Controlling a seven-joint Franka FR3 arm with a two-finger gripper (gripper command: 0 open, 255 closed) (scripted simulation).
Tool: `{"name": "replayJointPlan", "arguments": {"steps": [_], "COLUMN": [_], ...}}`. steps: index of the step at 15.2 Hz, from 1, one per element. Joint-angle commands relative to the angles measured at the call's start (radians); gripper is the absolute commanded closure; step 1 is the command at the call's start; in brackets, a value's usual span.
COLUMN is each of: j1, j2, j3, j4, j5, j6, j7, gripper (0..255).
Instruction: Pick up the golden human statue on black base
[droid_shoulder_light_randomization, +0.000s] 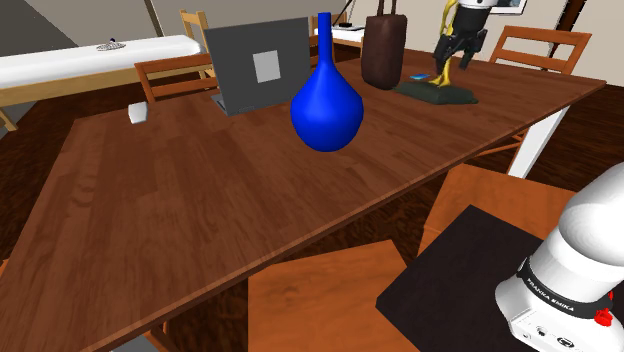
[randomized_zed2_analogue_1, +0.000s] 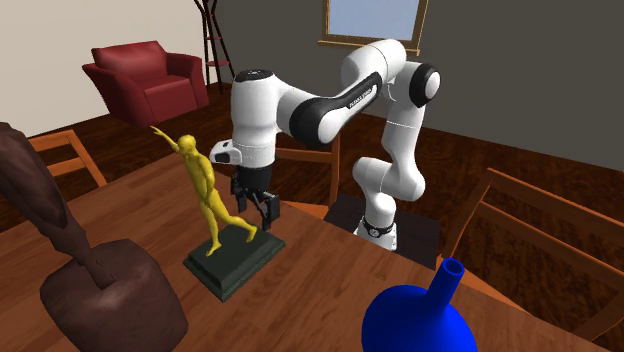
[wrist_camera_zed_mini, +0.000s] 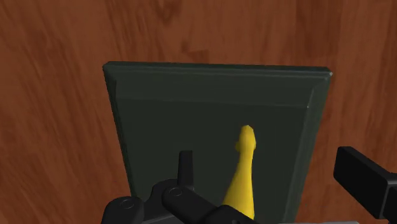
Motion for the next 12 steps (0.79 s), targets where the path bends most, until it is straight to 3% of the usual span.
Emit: {"name": "replayJointPlan", "arguments": {"steps": [1, 10, 11, 12], "j1": [-0.007, -0.012, -0.014, -0.016], "j2": [0.038, 0.046, 0.041, 0.044], "j3": [-0.017, -0.022, -0.025, -0.030], "j4": [0.010, -0.084, -0.094, -0.093], "j5": [0.002, 0.001, -0.001, -0.001], "j6": [-0.032, 0.070, 0.074, 0.076], "j7": [-0.014, -0.015, -0.020, -0.027], "gripper": [0, 0, 255, 255]}}
